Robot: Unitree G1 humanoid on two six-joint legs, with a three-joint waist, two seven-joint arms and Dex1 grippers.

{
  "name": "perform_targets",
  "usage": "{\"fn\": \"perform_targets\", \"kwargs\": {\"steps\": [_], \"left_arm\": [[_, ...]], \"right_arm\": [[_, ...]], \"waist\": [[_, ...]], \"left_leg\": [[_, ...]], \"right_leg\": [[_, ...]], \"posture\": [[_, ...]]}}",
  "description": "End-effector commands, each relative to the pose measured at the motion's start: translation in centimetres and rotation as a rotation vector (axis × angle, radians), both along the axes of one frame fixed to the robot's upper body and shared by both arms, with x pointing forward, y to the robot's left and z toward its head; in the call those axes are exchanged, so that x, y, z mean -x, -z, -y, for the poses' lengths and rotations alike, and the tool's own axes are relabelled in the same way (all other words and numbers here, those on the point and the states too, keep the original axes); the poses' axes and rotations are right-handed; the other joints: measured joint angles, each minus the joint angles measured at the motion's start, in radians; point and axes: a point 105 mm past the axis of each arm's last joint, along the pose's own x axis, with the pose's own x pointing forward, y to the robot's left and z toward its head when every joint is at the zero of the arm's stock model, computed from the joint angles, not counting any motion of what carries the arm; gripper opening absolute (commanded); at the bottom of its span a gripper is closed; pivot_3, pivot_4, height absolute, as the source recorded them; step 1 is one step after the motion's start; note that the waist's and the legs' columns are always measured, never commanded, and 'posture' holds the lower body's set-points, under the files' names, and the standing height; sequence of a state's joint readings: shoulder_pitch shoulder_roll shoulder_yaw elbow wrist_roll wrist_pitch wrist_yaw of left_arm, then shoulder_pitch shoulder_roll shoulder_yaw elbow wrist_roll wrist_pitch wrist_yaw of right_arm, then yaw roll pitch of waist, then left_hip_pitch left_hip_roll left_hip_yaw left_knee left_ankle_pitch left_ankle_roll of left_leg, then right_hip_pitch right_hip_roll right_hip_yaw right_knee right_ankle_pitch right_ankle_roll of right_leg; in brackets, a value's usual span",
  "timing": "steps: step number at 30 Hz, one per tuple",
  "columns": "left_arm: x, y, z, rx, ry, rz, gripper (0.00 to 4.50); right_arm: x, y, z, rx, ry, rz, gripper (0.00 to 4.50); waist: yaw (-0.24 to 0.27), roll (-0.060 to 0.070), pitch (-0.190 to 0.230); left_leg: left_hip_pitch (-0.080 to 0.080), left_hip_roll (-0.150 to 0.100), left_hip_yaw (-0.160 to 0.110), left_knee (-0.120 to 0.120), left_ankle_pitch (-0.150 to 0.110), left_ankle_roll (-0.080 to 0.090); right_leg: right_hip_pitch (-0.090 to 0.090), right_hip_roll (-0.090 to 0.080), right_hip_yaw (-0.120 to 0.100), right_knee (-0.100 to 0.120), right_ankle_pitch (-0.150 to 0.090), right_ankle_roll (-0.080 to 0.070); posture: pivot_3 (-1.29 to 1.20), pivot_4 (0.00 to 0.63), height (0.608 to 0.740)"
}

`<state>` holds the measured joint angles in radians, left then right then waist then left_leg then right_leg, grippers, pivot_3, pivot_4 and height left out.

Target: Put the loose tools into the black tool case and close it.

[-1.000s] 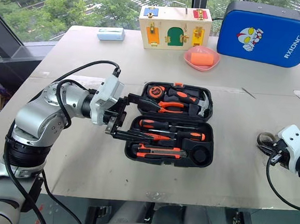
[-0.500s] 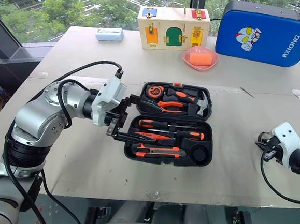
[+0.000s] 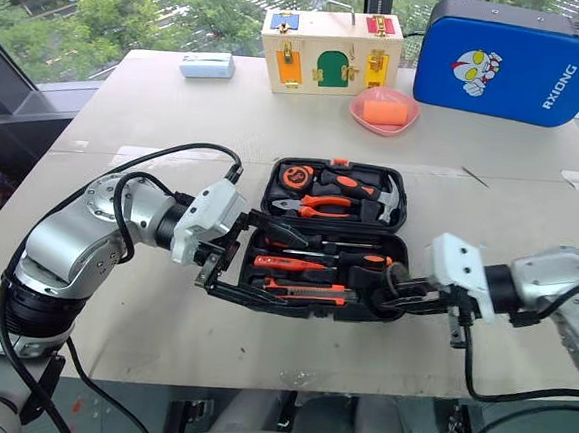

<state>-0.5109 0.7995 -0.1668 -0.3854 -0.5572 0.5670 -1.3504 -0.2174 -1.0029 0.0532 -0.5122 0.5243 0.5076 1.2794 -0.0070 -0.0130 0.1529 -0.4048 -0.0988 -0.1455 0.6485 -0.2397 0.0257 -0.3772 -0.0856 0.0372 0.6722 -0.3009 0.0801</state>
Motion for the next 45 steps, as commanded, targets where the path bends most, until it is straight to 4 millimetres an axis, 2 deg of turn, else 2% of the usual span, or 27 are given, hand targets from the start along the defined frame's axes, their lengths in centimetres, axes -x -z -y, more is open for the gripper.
{"fn": "perform_targets", "kwargs": {"steps": [1, 6, 10, 18, 21, 23, 24, 27, 30, 33, 34, 35, 36, 37, 38, 39, 41, 42, 43, 44, 45], "left_arm": [[0.7, -0.4, -0.2, -0.021, 0.029, 0.040, 4.50], [0.7, -0.5, -0.4, -0.028, 0.016, 0.040, 4.50], [0.4, -0.6, -0.5, -0.022, -0.007, 0.048, 4.50], [0.3, -0.6, -0.2, -0.009, -0.016, 0.059, 4.50], [0.1, -0.6, -0.2, -0.007, -0.018, 0.065, 4.50], [0.0, -0.7, -0.3, -0.005, -0.022, 0.068, 4.50], [-0.1, -0.7, -0.3, -0.004, -0.023, 0.068, 4.50], [-0.5, -0.3, -0.8, -0.012, -0.074, 0.050, 4.50], [-1.4, 0.4, -2.4, -0.037, -0.199, 0.016, 4.50], [-2.6, 0.3, -4.8, 0.009, -0.380, -0.019, 4.50], [-3.2, 0.0, -5.9, 0.048, -0.457, -0.011, 4.24], [-3.7, -0.1, -6.9, 0.073, -0.519, -0.008, 3.95], [-4.0, 0.1, -8.1, 0.085, -0.583, -0.017, 3.65], [-4.1, 0.3, -9.0, 0.087, -0.631, -0.029, 3.10], [-4.2, 0.9, -9.9, 0.071, -0.670, -0.035, 2.96], [-4.2, 1.5, -10.6, 0.048, -0.696, -0.036, 2.35], [-4.0, 3.0, -11.4, -0.008, -0.717, -0.041, 1.67], [-4.0, 3.6, -11.5, -0.027, -0.721, -0.043, 1.14], [-4.0, 4.5, -11.6, -0.052, -0.723, -0.047, 0.77], [-4.0, 5.0, -11.4, -0.068, -0.719, -0.045, 0.31], [-4.1, 5.6, -11.2, -0.082, -0.713, -0.046, 0.04]], "right_arm": [[-1.1, 1.0, -1.3, 0.060, -0.042, 0.074, 0.17], [-1.8, 2.5, -0.5, 0.164, -0.062, 0.068, 0.17], [-1.7, 3.1, 0.2, 0.218, -0.069, 0.054, 0.17], [-1.1, 4.1, 0.9, 0.292, -0.106, 0.044, 0.17], [-0.7, 3.8, 0.8, 0.276, -0.117, 0.030, 1.52], [-0.5, 3.1, 0.6, 0.254, -0.124, 0.032, 2.22], [-0.4, 2.8, 0.6, 0.245, -0.128, 0.033, 2.75], [-0.8, 0.1, 0.3, 0.141, -0.086, 0.041, 4.16], [-2.4, -2.0, 0.9, 0.048, 0.035, 0.031, 4.16], [-4.3, -2.5, 2.5, -0.007, 0.177, 0.021, 4.16], [-5.0, -2.4, 3.3, -0.023, 0.228, 0.017, 3.62], [-5.5, -2.2, 3.8, -0.036, 0.263, 0.015, 3.35], [-6.2, -1.8, 4.5, -0.043, 0.314, 0.012, 2.90], [-6.8, -1.2, 5.1, -0.039, 0.355, 0.013, 2.35], [-7.3, -0.4, 5.7, -0.023, 0.380, 0.026, 2.20], [-7.8, 0.3, 6.1, -0.008, 0.400, 0.031, 1.59], [-8.3, 1.6, 6.6, 0.021, 0.410, 0.044, 0.92], [-8.6, 2.0, 6.7, 0.032, 0.407, 0.050, 0.36], [-8.7, 2.6, 6.7, 0.046, 0.395, 0.059, 0.03], [-8.9, 2.9, 6.6, 0.056, 0.382, 0.066, 0.00], [-8.9, 3.2, 6.4, 0.058, 0.365, 0.069, 0.00]], "waist": [[-0.002, 0.000, 0.000], [0.000, 0.000, 0.000], [-0.003, 0.000, 0.000], [-0.003, 0.000, 0.000], [0.004, 0.000, 0.000], [0.008, 0.000, 0.000], [0.010, 0.000, 0.000], [0.009, 0.000, 0.000], [-0.005, 0.000, 0.000], [-0.005, 0.000, 0.000], [-0.005, 0.000, 0.000], [-0.005, 0.000, 0.000], [-0.004, 0.000, 0.000], [-0.004, 0.000, 0.000], [-0.003, 0.000, 0.000], [-0.002, 0.000, 0.000], [-0.003, 0.000, 0.000], [-0.004, 0.000, 0.000], [-0.004, 0.000, 0.000], [-0.004, 0.000, 0.000], [-0.003, 0.000, 0.000]], "left_leg": [[0.000, 0.000, 0.000, 0.000, 0.000, 0.000], [-0.002, 0.000, -0.001, 0.000, 0.000, 0.000], [-0.010, 0.000, -0.002, 0.003, 0.000, -0.001], [-0.010, 0.000, -0.002, 0.003, 0.000, -0.001], [-0.010, 0.000, -0.002, 0.003, 0.000, -0.001], [-0.010, 0.000, -0.002, 0.003, 0.000, -0.001], [-0.010, 0.000, -0.002, 0.003, 0.000, -0.001], [-0.011, 0.000, -0.002, 0.002, 0.000, -0.001], [-0.010, 0.000, -0.001, 0.003, 0.000, 0.000], [-0.009, 0.000, -0.001, 0.003, 0.000, 0.000], [-0.009, 0.000, -0.002, 0.003, 0.000, 0.000], [-0.009, 0.000, -0.001, 0.003, 0.000, 0.000], [-0.009, 0.000, -0.001, 0.002, 0.000, 0.000], [-0.009, 0.000, -0.001, 0.002, 0.000, 0.000], [-0.009, 0.000, -0.001, 0.002, 0.000, 0.000], [-0.010, 0.000, -0.001, 0.002, 0.000, 0.000], [-0.010, 0.000, 0.000, 0.002, 0.000, 0.000], [-0.010, 0.000, 0.001, 0.002, 0.000, 0.000], [-0.009, 0.000, 0.001, 0.002, 0.000, -0.001], [-0.010, 0.000, 0.001, 0.002, 0.000, -0.001], [-0.010, 0.000, 0.001, 0.002, 0.000, -0.001]], "right_leg": [[0.000, 0.000, 0.000, 0.000, 0.000, 0.000], [-0.002, 0.000, -0.002, 0.000, 0.000, 0.000], [-0.009, 0.000, -0.003, 0.001, 0.000, 0.000], [-0.010, 0.000, -0.002, 0.002, 0.000, 0.000], [-0.010, 0.000, -0.003, 0.001, 0.000, 0.000], [-0.010, 0.000, -0.003, 0.001, 0.000, 0.000], [-0.010, 0.000, -0.003, 0.001, 0.000, 0.000], [-0.010, 0.000, -0.003, 0.001, 0.000, 0.000], [-0.010, 0.000, -0.001, 0.002, 0.000, 0.000], [-0.010, 0.001, -0.001, 0.004, 0.000, 0.000], [-0.010, 0.001, -0.001, 0.004, 0.000, 0.000], [-0.010, 0.000, -0.001, 0.004, 0.000, 0.000], [-0.011, 0.000, -0.001, 0.003, 0.000, 0.000], [-0.011, 0.000, -0.001, 0.004, 0.000, 0.000], [-0.011, 0.000, -0.001, 0.004, 0.000, 0.000], [-0.012, 0.000, 0.000, 0.004, 0.000, 0.000], [-0.012, 0.000, 0.000, 0.004, 0.000, 0.000], [-0.012, 0.000, 0.001, 0.005, 0.000, 0.000], [-0.013, 0.000, 0.002, 0.005, 0.000, 0.000], [-0.013, 0.000, 0.002, 0.005, 0.000, 0.000], [-0.014, 0.000, 0.002, 0.005, 0.000, 0.000]], "posture": [[0.00, 0.150, 0.735], [0.00, 0.150, 0.735], [0.00, 0.150, 0.735], [0.00, 0.150, 0.735], [0.00, 0.150, 0.735], [0.00, 0.150, 0.735], [0.00, 0.150, 0.735], [0.00, 0.150, 0.735], [0.00, 0.150, 0.735], [0.00, 0.150, 0.735], [0.00, 0.150, 0.735], [0.00, 0.150, 0.735], [0.00, 0.150, 0.735], [0.00, 0.150, 0.735], [0.00, 0.150, 0.735], [0.00, 0.150, 0.735], [0.00, 0.150, 0.735], [0.00, 0.150, 0.735], [0.00, 0.150, 0.735], [0.00, 0.150, 0.735], [0.00, 0.150, 0.735]]}}
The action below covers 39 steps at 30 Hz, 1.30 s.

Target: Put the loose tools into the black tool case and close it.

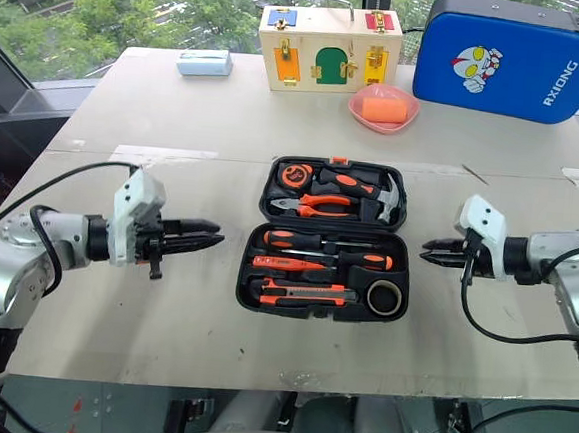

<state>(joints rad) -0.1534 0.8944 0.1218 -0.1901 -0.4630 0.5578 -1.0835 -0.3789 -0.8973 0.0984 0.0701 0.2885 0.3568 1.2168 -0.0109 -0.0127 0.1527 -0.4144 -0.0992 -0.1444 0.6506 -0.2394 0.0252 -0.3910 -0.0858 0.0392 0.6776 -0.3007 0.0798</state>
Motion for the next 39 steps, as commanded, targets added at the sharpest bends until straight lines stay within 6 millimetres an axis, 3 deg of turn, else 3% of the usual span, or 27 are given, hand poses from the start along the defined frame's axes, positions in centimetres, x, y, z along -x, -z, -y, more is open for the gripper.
{"fn": "perform_targets", "kwargs": {"steps": [1, 6, 13, 18, 26, 32, 38, 39], "left_arm": [[-0.3, 0.6, 0.8, -0.049, 0.032, 0.037, 0.04], [-0.7, 1.7, 3.4, -0.053, 0.097, 0.034, 0.04], [0.1, 2.3, 5.8, -0.042, 0.168, 0.009, 0.04], [2.8, 3.1, 6.8, -0.041, 0.273, -0.057, 0.04], [6.1, 3.9, 7.2, -0.061, 0.353, -0.110, 0.04], [5.8, 4.6, 6.2, -0.089, 0.273, -0.124, 0.04], [4.3, 5.1, 1.4, -0.082, -0.001, -0.248, 0.04], [4.1, 4.9, 0.8, -0.056, -0.041, -0.264, 0.33]], "right_arm": [[-0.4, -0.3, -0.7, 0.020, -0.071, 0.060, 0.00], [-0.3, -0.6, -3.0, -0.001, -0.195, 0.088, 0.00], [2.3, -0.7, -4.7, 0.009, -0.397, 0.070, 0.00], [4.7, -0.5, -5.0, 0.021, -0.483, 0.029, 0.00], [6.2, 0.2, -4.4, 0.058, -0.463, 0.009, 0.00], [6.0, 0.5, -2.7, 0.112, -0.407, 0.000, 0.00], [4.6, 0.6, 1.3, 0.207, -0.204, 0.009, 0.00], [4.4, 0.3, 1.8, 0.195, -0.163, -0.005, 0.00]], "waist": [[0.001, 0.000, 0.000], [-0.001, 0.000, 0.000], [0.000, 0.000, 0.000], [0.000, 0.000, 0.000], [0.000, 0.002, -0.001], [0.004, 0.002, -0.001], [0.005, 0.002, -0.001], [0.004, 0.002, -0.001]], "left_leg": [[0.000, 0.000, 0.000, 0.000, 0.000, 0.000], [-0.001, 0.000, 0.001, 0.000, 0.000, 0.000], [-0.001, 0.000, 0.000, -0.001, 0.000, 0.000], [-0.001, 0.000, 0.001, -0.002, 0.000, 0.000], [-0.001, 0.000, 0.001, -0.002, 0.000, 0.000], [-0.001, 0.000, 0.001, -0.002, 0.000, 0.000], [0.000, 0.000, 0.001, -0.002, 0.000, 0.000], [0.000, 0.000, 0.001, -0.002, 0.000, 0.000]], "right_leg": [[0.000, 0.000, 0.000, 0.000, 0.000, 0.000], [-0.001, 0.000, 0.001, 0.001, 0.000, 0.000], [-0.002, 0.000, 0.001, 0.000, 0.000, 0.000], [-0.002, 0.000, 0.001, 0.000, 0.000, 0.000], [-0.001, 0.000, 0.002, 0.000, 0.000, 0.000], [-0.001, 0.000, 0.002, -0.001, 0.000, 0.000], [-0.001, 0.000, 0.002, 0.000, 0.000, 0.000], [-0.001, 0.000, 0.002, 0.000, 0.000, 0.000]], "posture": [[0.00, 0.150, 0.735], [0.00, 0.150, 0.735], [0.00, 0.150, 0.735], [0.00, 0.150, 0.735], [0.00, 0.150, 0.735], [0.00, 0.150, 0.735], [0.00, 0.150, 0.735], [0.00, 0.150, 0.735]]}}
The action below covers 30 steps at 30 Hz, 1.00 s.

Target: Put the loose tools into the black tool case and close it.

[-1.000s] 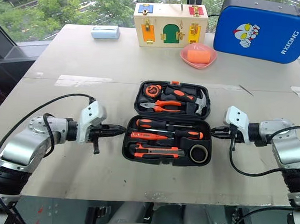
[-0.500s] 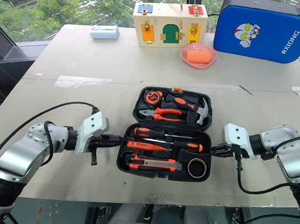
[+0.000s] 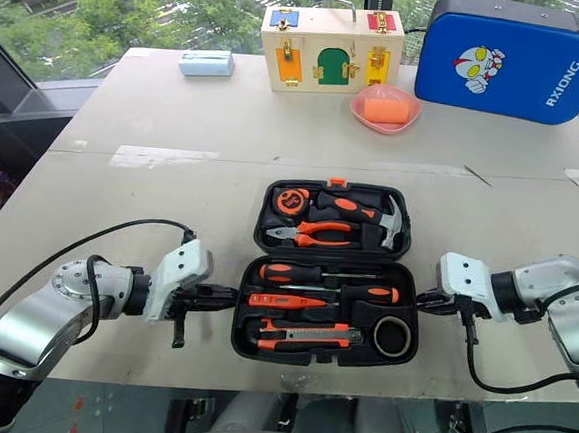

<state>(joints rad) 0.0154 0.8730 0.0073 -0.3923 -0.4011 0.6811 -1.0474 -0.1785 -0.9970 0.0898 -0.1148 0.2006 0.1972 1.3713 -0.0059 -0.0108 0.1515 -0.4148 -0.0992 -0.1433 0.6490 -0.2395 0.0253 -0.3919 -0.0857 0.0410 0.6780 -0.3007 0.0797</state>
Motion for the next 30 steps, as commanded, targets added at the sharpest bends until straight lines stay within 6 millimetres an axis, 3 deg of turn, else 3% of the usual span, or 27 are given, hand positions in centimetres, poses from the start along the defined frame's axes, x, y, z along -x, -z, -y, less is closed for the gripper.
{"fn": "perform_targets", "kwargs": {"steps": [1, 3, 6, 9, 11, 14, 20, 24, 25, 27, 30], "left_arm": [[-0.6, -0.5, -2.7, 0.041, -0.171, -0.079, 0.69], [-1.2, -1.6, -3.8, 0.113, -0.259, -0.112, 1.27], [-3.0, -3.4, -4.6, 0.204, -0.388, -0.135, 2.61], [-5.0, -4.7, -4.2, 0.303, -0.469, -0.170, 4.03], [-6.2, -5.5, -3.5, 0.367, -0.503, -0.202, 4.04], [-8.2, -6.0, -1.7, 0.426, -0.527, -0.240, 4.04], [-10.6, -5.7, 0.2, 0.420, -0.552, -0.245, 4.04], [-11.1, -5.2, 0.5, 0.403, -0.552, -0.256, 3.04], [-11.1, -5.0, 0.5, 0.397, -0.556, -0.259, 2.36], [-11.1, -4.5, 0.6, 0.388, -0.558, -0.265, 1.78], [-11.0, -3.9, 0.8, 0.385, -0.559, -0.278, 0.42]], "right_arm": [[-1.2, -2.2, 2.2, -0.020, 0.140, 0.032, 0.24], [-1.7, -3.6, 2.6, -0.096, 0.224, 0.007, 0.77], [-2.7, -5.3, 1.7, -0.258, 0.355, -0.068, 2.14], [-4.0, -5.5, 0.6, -0.341, 0.461, -0.117, 3.66], [-5.1, -5.5, -0.2, -0.385, 0.533, -0.142, 4.46], [-7.1, -5.5, -1.1, -0.461, 0.677, -0.186, 4.46], [-8.9, -4.6, -1.7, -0.477, 0.814, -0.226, 4.46], [-9.7, -4.1, -2.5, -0.508, 0.853, -0.258, 4.50], [-9.9, -4.3, -2.7, -0.534, 0.869, -0.276, 4.08], [-10.2, -4.5, -2.8, -0.556, 0.881, -0.281, 3.75], [-10.3, -4.4, -3.0, -0.555, 0.885, -0.279, 2.45]], "waist": [[-0.004, 0.000, 0.000], [-0.008, 0.000, 0.000], [-0.007, 0.000, 0.000], [-0.002, -0.001, 0.000], [0.001, -0.002, 0.000], [-0.002, -0.002, 0.000], [-0.010, -0.002, -0.001], [-0.016, -0.003, -0.001], [-0.016, -0.002, -0.001], [-0.018, -0.002, -0.001], [-0.015, -0.001, -0.002]], "left_leg": [[0.000, 0.000, 0.000, 0.000, 0.000, 0.000], [0.001, 0.000, 0.000, 0.000, 0.000, 0.000], [0.001, 0.001, -0.001, 0.000, 0.000, 0.000], [0.001, 0.000, -0.002, 0.001, 0.000, 0.000], [0.000, 0.000, -0.002, 0.002, 0.000, 0.000], [-0.001, 0.000, -0.002, 0.003, 0.000, 0.000], [-0.002, -0.001, -0.001, 0.003, 0.000, -0.001], [-0.002, -0.001, 0.000, 0.003, 0.001, -0.001], [-0.002, -0.001, 0.000, 0.003, 0.001, -0.001], [-0.002, -0.001, 0.000, 0.003, 0.001, -0.001], [-0.002, -0.001, 0.000, 0.003, 0.001, -0.001]], "right_leg": [[0.000, 0.000, 0.000, 0.000, 0.000, 0.000], [0.000, 0.000, 0.000, 0.001, 0.000, 0.000], [0.000, 0.001, 0.000, 0.002, 0.000, 0.000], [0.000, 0.000, -0.002, 0.001, 0.000, 0.000], [0.000, 0.000, -0.002, 0.001, 0.000, 0.000], [0.000, 0.000, -0.002, 0.002, 0.000, 0.000], [-0.001, 0.000, -0.001, 0.001, 0.000, 0.000], [-0.002, 0.000, 0.000, 0.002, 0.000, 0.000], [-0.002, 0.000, 0.000, 0.003, 0.000, 0.000], [-0.002, 0.000, 0.000, 0.003, 0.000, 0.000], [-0.002, 0.000, 0.000, 0.003, 0.000, 0.000]], "posture": [[0.00, 0.150, 0.735], [0.00, 0.150, 0.735], [0.00, 0.150, 0.735], [0.00, 0.150, 0.735], [0.00, 0.150, 0.735], [0.00, 0.150, 0.735], [0.00, 0.150, 0.735], [0.00, 0.150, 0.735], [0.00, 0.150, 0.735], [0.00, 0.150, 0.735], [0.00, 0.150, 0.735]]}}
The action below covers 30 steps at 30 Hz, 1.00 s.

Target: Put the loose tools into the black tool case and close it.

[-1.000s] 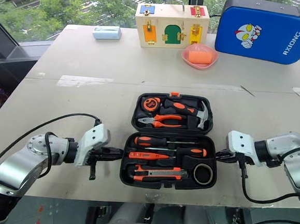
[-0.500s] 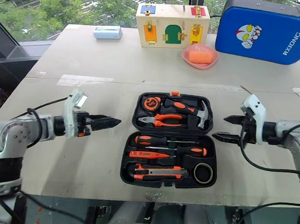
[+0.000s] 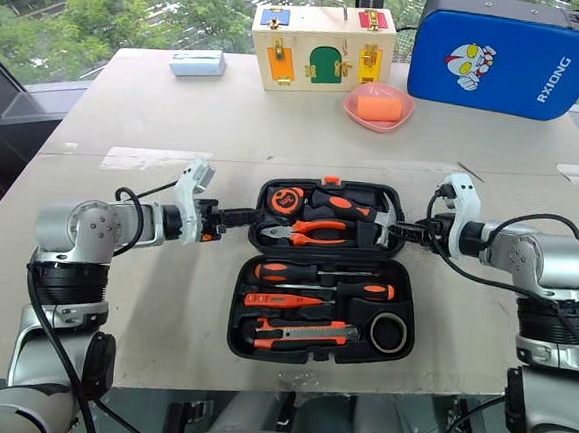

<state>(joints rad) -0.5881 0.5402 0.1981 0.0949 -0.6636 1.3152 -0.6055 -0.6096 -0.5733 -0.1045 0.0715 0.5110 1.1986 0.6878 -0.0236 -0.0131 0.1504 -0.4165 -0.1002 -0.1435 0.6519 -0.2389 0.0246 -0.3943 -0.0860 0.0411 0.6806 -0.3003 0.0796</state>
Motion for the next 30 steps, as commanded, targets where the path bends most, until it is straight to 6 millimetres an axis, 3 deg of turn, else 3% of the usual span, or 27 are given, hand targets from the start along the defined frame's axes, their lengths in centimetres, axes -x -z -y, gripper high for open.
{"fn": "perform_targets", "kwargs": {"steps": [1, 5, 6, 12, 15, 21, 24, 28, 30], "left_arm": [[-0.2, 0.4, -0.2, -0.018, -0.019, 0.008, 0.01], [0.1, 0.7, 0.1, -0.001, -0.020, 0.001, 0.00], [0.1, 0.7, 0.1, 0.001, -0.020, 0.000, 0.00], [0.3, 0.8, 0.3, 0.003, -0.017, 0.016, 0.00], [0.1, 0.0, 0.5, -0.021, -0.004, 0.109, 0.00], [-0.9, -3.6, 0.7, -0.141, -0.024, 0.481, 0.00], [-0.6, -6.8, 1.4, -0.140, -0.042, 0.724, 0.00], [-0.1, -7.1, 1.6, -0.244, -0.023, 0.864, 0.00], [0.4, -7.1, 1.7, -0.357, 0.004, 0.988, 0.00]], "right_arm": [[-0.3, -1.3, 0.4, -0.022, 0.021, 0.035, 1.97], [0.1, -0.4, 0.5, 0.106, -0.034, 0.079, 0.12], [0.2, -0.2, 0.5, 0.133, -0.047, 0.092, 0.05], [-0.2, -0.3, 0.4, 0.184, -0.056, 0.148, 0.05], [-0.6, -1.6, -0.3, 0.159, -0.057, 0.223, 0.05], [-1.3, -5.5, -1.6, 0.130, -0.049, 0.499, 0.05], [-1.3, -7.3, -1.8, 0.196, -0.038, 0.712, 0.05], [-0.9, -8.2, -1.7, 0.245, -0.041, 0.876, 0.05], [-0.4, -7.9, -1.6, 0.349, -0.079, 1.001, 0.05]], "waist": [[0.005, 0.001, -0.001], [0.008, 0.001, -0.001], [0.008, 0.001, -0.002], [0.006, 0.000, -0.005], [0.005, 0.000, -0.005], [0.006, 0.000, -0.005], [0.008, 0.000, -0.004], [0.008, 0.000, -0.004], [0.008, 0.000, -0.004]], "left_leg": [[0.001, 0.000, 0.000, 0.000, 0.000, 0.000], [0.001, 0.000, 0.000, 0.000, 0.000, 0.000], [0.001, 0.000, 0.000, 0.001, 0.000, 0.000], [0.001, 0.000, 0.000, 0.001, 0.000, 0.000], [0.001, 0.000, 0.000, 0.001, 0.000, 0.000], [0.001, 0.000, 0.000, 0.001, 0.000, 0.000], [0.000, 0.000, 0.000, 0.000, 0.001, -0.001], [-0.001, 0.000, 0.000, -0.001, 0.001, -0.001], [-0.001, 0.000, 0.000, -0.003, 0.001, -0.001]], "right_leg": [[0.000, 0.000, 0.000, 0.000, 0.000, 0.000], [0.000, 0.000, 0.000, 0.001, 0.000, 0.000], [0.000, 0.000, 0.000, 0.001, 0.000, 0.000], [0.000, 0.000, 0.000, 0.001, 0.000, 0.000], [0.000, 0.000, 0.000, 0.001, 0.000, 0.000], [0.000, 0.000, 0.001, 0.002, 0.001, 0.000], [-0.001, 0.000, 0.001, 0.002, 0.002, 0.000], [-0.002, 0.000, 0.000, -0.002, 0.001, 0.000], [-0.002, 0.000, -0.001, -0.003, 0.001, 0.000]], "posture": [[0.00, 0.150, 0.735], [0.00, 0.150, 0.735], [0.00, 0.150, 0.735], [0.00, 0.150, 0.735], [0.00, 0.150, 0.735], [0.00, 0.150, 0.735], [0.00, 0.150, 0.735], [0.00, 0.150, 0.735], [0.00, 0.150, 0.735]]}}
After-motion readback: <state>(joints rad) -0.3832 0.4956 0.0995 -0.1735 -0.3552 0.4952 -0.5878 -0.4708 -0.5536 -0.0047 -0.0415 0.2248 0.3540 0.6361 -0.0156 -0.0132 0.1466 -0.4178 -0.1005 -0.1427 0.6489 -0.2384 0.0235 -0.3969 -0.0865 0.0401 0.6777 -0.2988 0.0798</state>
